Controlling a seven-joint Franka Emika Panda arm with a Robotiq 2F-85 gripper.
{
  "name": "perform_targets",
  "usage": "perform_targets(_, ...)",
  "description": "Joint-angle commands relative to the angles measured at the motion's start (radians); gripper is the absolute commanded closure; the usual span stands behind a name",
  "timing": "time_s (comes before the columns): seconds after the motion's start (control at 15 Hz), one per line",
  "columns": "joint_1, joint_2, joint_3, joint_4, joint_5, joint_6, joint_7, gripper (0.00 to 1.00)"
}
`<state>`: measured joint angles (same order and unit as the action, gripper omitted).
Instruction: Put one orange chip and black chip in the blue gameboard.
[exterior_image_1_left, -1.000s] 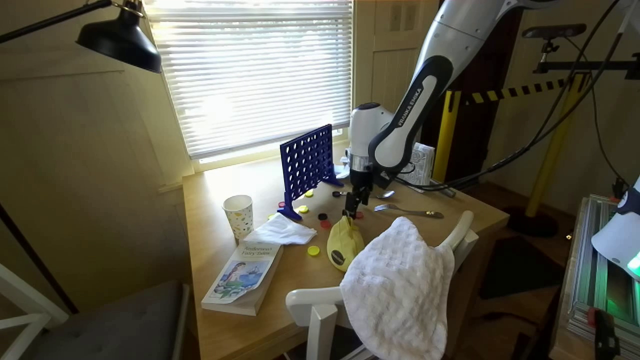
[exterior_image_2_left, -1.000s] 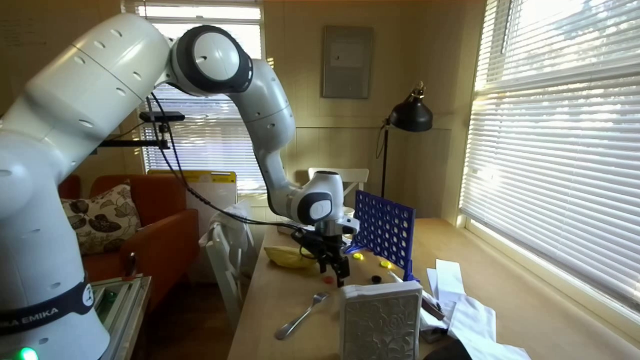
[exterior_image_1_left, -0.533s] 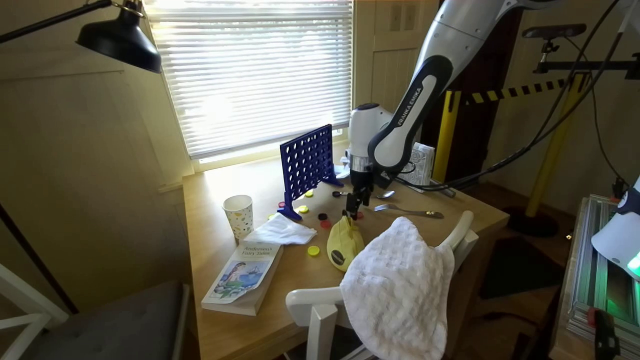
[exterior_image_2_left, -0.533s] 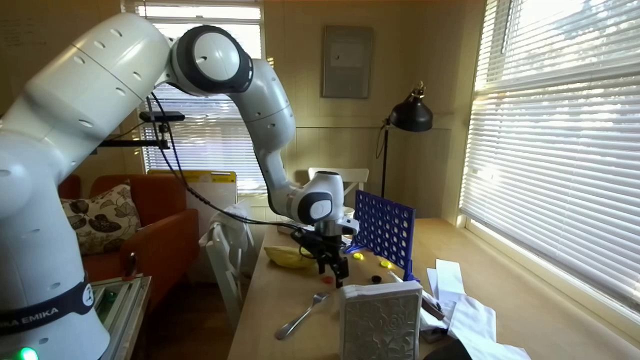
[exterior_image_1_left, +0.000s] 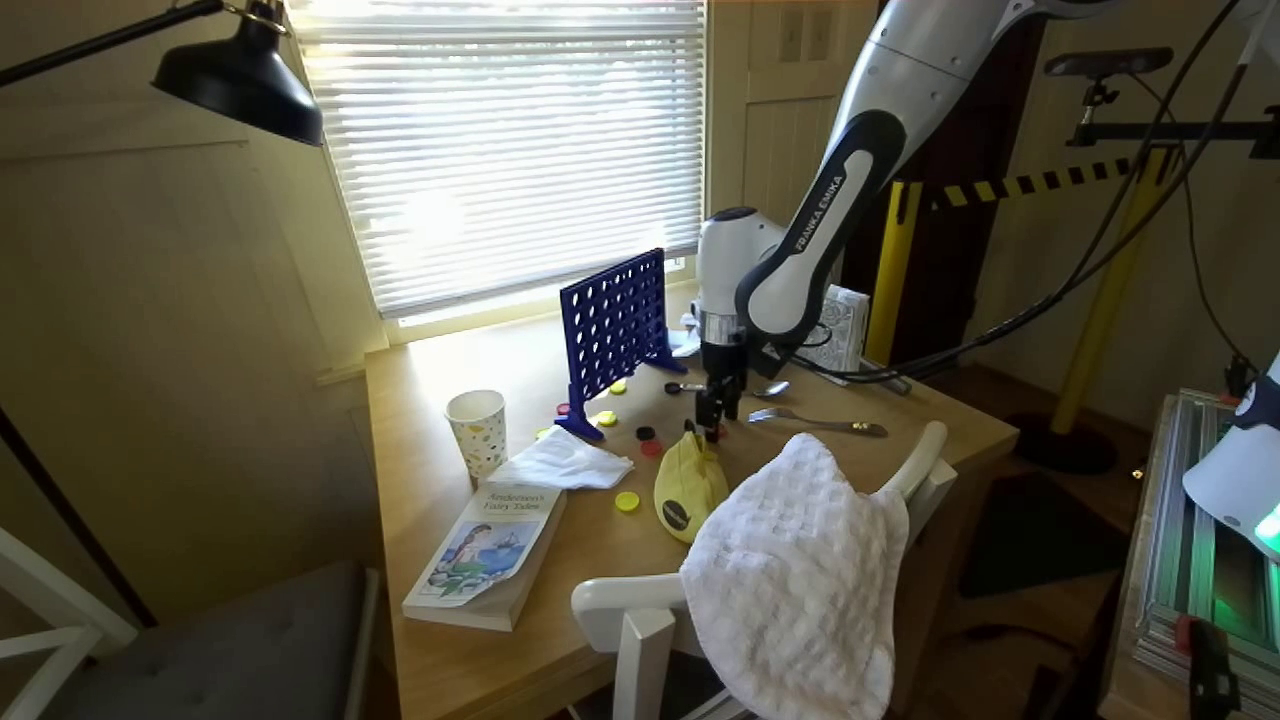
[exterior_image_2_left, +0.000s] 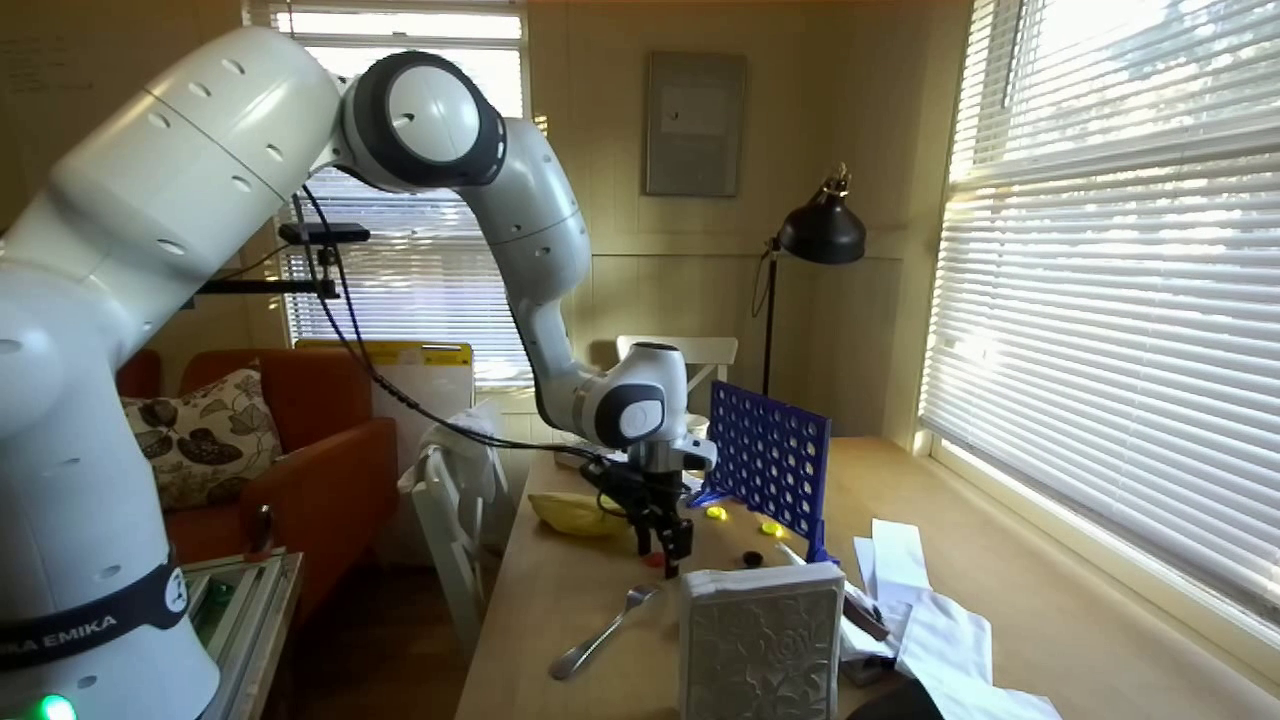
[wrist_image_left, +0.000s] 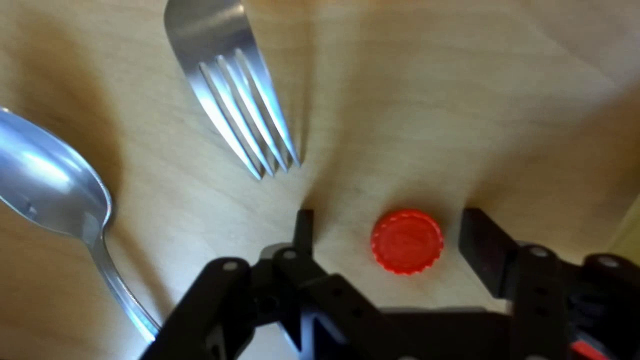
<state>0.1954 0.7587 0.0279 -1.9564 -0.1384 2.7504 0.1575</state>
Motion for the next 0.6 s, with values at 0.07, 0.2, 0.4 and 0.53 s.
perform_targets(0.07, 0.002, 0.017, 0.002, 0.033, 0.023, -0.031, -0.026, 0.61)
perform_targets(0.2, 0.005, 0.017, 0.0, 0.039, 0.019, -0.035, -0.026, 0.75)
perform_targets(0.4, 0.019, 0.017, -0.011, 0.043, 0.006, -0.042, -0.024, 0.89)
perform_targets(0.53, 0.044, 0.007, -0.035, 0.032, -0.019, -0.031, -0.019, 0.89)
